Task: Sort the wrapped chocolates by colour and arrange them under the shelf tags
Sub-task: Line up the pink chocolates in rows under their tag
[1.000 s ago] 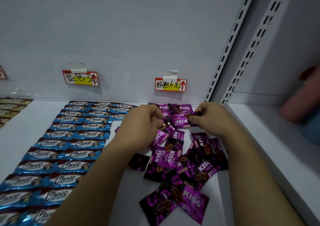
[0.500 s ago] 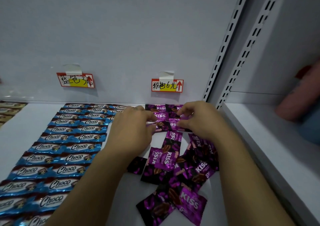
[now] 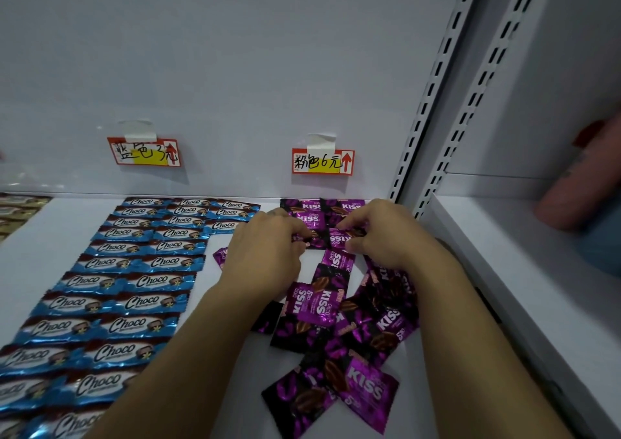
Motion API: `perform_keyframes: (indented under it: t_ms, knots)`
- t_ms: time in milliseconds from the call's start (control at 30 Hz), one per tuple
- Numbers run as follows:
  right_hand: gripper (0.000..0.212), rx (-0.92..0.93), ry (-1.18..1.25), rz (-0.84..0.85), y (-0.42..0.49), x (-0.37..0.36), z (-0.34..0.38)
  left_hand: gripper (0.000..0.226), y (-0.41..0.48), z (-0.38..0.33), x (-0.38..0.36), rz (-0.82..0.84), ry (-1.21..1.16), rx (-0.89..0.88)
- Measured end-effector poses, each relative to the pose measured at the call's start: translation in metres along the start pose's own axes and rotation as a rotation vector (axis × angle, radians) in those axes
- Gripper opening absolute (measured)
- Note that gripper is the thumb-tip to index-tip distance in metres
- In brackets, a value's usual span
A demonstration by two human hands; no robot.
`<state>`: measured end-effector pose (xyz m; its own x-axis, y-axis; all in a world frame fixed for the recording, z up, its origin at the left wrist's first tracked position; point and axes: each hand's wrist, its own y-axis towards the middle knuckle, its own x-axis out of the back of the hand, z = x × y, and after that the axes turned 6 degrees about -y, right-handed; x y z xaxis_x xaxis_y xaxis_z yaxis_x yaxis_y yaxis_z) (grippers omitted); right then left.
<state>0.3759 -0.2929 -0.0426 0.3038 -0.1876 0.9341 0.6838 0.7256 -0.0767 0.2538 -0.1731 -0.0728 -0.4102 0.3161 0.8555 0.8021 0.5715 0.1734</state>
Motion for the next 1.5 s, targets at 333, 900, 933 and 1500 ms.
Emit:
perform_keyframes:
  t_ms: [333,900,933,1500]
  knots:
    - [0.036,0.017,-0.025,0.004,0.0,-0.001,0.0,0.029,0.006,0.007,-0.005,-0.134,-0.052,-0.003]
    - [0.043,0.022,-0.039,-0.036,-0.005,0.004,0.002,0.032,0.001,0.003,0.01,-0.176,0.08,-0.075]
    - [0.042,0.033,-0.028,-0.067,-0.008,0.009,0.002,0.032,-0.004,0.004,0.019,-0.221,0.052,-0.07]
    - [0.032,0.151,-0.186,0.242,-0.035,0.012,0.038,0.037,-0.066,0.021,0.045,0.119,0.26,-0.08]
